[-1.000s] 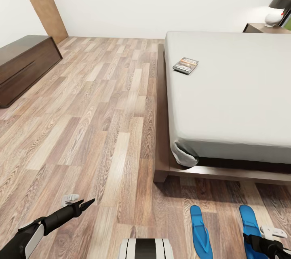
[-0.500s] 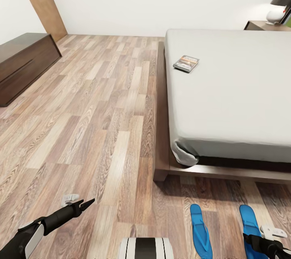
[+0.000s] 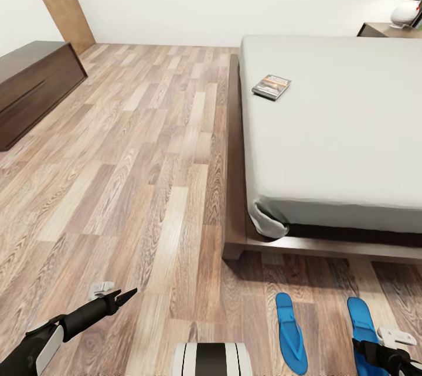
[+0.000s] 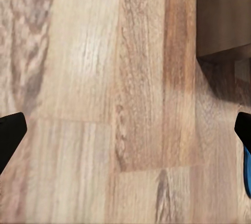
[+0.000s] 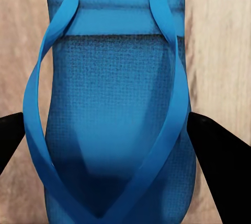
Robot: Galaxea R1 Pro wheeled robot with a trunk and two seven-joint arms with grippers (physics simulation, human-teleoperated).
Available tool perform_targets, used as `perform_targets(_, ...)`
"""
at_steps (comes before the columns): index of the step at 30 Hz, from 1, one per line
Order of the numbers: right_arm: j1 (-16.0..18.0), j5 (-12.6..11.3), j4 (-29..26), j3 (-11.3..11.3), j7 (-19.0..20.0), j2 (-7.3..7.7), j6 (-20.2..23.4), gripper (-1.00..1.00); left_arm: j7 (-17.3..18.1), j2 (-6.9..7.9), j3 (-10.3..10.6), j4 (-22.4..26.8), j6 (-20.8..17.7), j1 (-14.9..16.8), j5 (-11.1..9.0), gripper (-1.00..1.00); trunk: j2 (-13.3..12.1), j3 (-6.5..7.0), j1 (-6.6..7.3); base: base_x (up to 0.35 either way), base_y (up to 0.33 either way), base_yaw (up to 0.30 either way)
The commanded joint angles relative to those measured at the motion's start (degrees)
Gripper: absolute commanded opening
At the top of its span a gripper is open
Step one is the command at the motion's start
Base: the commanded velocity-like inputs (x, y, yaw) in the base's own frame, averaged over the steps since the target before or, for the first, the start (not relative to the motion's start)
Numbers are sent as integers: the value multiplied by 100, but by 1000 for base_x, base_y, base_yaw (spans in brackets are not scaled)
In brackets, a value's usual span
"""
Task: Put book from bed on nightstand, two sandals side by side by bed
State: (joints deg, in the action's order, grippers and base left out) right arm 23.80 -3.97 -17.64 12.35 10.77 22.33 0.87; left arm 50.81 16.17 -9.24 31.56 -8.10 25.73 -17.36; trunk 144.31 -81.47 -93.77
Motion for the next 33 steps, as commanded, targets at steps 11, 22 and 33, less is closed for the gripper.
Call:
perform_targets(11, 3, -42, -69, 30, 32, -1, 9, -100, 26, 0, -6, -1, -60, 2, -40, 100, 1, -68, 1, 0, 0, 0)
perform_targets(22, 28, -50, -791, 32, 17, -48, 107, -100, 17, -2, -5, -1, -60, 2, -40, 100, 1, -69, 1, 0, 0, 0)
perform_targets(33, 37, 99, -809, 30, -27, -853, 115, -100, 32, -1, -2, 5, -52, 2, -23, 100, 1, -69, 1, 0, 0, 0)
